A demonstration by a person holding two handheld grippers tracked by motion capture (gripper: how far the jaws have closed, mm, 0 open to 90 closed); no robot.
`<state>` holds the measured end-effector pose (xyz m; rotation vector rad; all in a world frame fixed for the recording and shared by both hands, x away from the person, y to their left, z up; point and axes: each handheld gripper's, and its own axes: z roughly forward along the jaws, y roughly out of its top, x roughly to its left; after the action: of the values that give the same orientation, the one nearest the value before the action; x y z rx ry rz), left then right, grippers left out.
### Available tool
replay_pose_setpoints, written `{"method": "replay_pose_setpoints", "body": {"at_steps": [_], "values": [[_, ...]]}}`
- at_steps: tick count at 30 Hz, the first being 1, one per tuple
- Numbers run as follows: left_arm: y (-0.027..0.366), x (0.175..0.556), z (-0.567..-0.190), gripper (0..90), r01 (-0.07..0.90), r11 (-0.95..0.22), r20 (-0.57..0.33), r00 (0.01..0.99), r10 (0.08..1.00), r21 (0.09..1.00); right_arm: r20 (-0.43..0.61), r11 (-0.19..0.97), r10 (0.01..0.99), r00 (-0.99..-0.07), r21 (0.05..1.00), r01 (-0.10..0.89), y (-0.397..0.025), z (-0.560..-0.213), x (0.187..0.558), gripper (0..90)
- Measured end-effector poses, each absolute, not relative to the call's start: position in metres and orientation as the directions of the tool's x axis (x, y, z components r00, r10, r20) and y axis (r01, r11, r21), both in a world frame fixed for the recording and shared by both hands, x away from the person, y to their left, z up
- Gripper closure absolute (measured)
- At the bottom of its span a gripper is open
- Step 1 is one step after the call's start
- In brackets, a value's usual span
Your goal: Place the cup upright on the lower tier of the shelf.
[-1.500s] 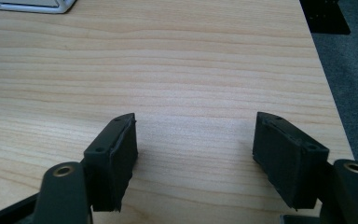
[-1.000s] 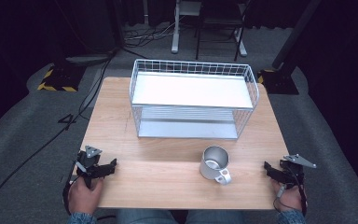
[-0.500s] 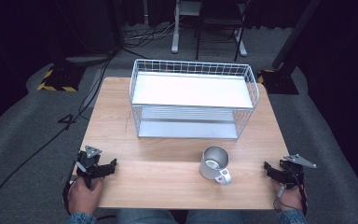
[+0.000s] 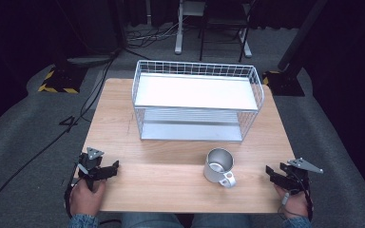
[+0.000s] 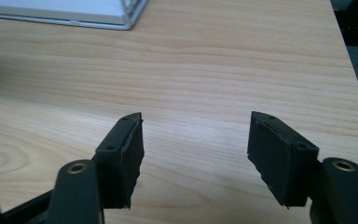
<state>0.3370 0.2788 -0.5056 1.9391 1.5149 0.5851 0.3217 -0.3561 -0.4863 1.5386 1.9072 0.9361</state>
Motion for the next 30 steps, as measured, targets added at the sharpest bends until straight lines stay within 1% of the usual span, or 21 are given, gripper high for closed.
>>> {"method": "replay_pose_setpoints", "body": {"at_steps": [4, 8, 13, 15, 19, 21, 23, 24, 29, 30], "values": [[0.279, 0.337, -0.506, 14.8, 0.702, -0.166, -0.022, 0.250, 0.968, 0.693, 0.038, 0.136, 0.964, -0.265, 0.785, 0.605, -0.349, -0.474, 0.315, 36.8], [0.279, 0.337, -0.506, 14.8, 0.702, -0.165, -0.022, 0.250, 0.968, 0.693, 0.071, 0.127, 0.952, -0.298, 0.794, 0.594, -0.342, -0.461, 0.312, 36.8], [0.279, 0.337, -0.506, 14.8, 0.702, -0.165, -0.023, 0.250, 0.968, 0.693, 0.075, 0.152, 0.929, -0.362, 0.814, 0.560, -0.326, -0.442, 0.299, 36.9], [0.279, 0.337, -0.506, 14.8, 0.702, -0.166, -0.023, 0.251, 0.968, 0.693, 0.079, 0.152, 0.926, -0.369, 0.816, 0.557, -0.324, -0.441, 0.297, 36.9], [0.279, 0.337, -0.506, 14.8, 0.703, -0.167, -0.023, 0.253, 0.967, 0.692, 0.106, 0.159, 0.897, -0.430, 0.829, 0.536, -0.309, -0.432, 0.286, 37.0], [0.279, 0.337, -0.506, 14.8, 0.703, -0.167, -0.023, 0.253, 0.967, 0.692, 0.109, 0.162, 0.891, -0.440, 0.830, 0.534, -0.307, -0.431, 0.284, 37.0], [0.279, 0.337, -0.506, 14.8, 0.703, -0.167, -0.023, 0.253, 0.967, 0.692, 0.112, 0.189, 0.866, -0.487, 0.828, 0.527, -0.293, -0.427, 0.276, 37.3], [0.279, 0.337, -0.506, 14.8, 0.703, -0.167, -0.023, 0.253, 0.967, 0.692, 0.112, 0.189, 0.866, -0.487, 0.828, 0.527, -0.293, -0.427, 0.276, 37.3], [0.279, 0.337, -0.506, 14.8, 0.703, -0.167, -0.023, 0.253, 0.967, 0.692, 0.099, 0.249, 0.818, -0.566, 0.826, 0.505, -0.269, -0.424, 0.264, 37.3], [0.279, 0.337, -0.506, 14.8, 0.703, -0.167, -0.023, 0.253, 0.967, 0.692, 0.099, 0.249, 0.818, -0.566, 0.826, 0.505, -0.269, -0.424, 0.264, 37.3]]}}
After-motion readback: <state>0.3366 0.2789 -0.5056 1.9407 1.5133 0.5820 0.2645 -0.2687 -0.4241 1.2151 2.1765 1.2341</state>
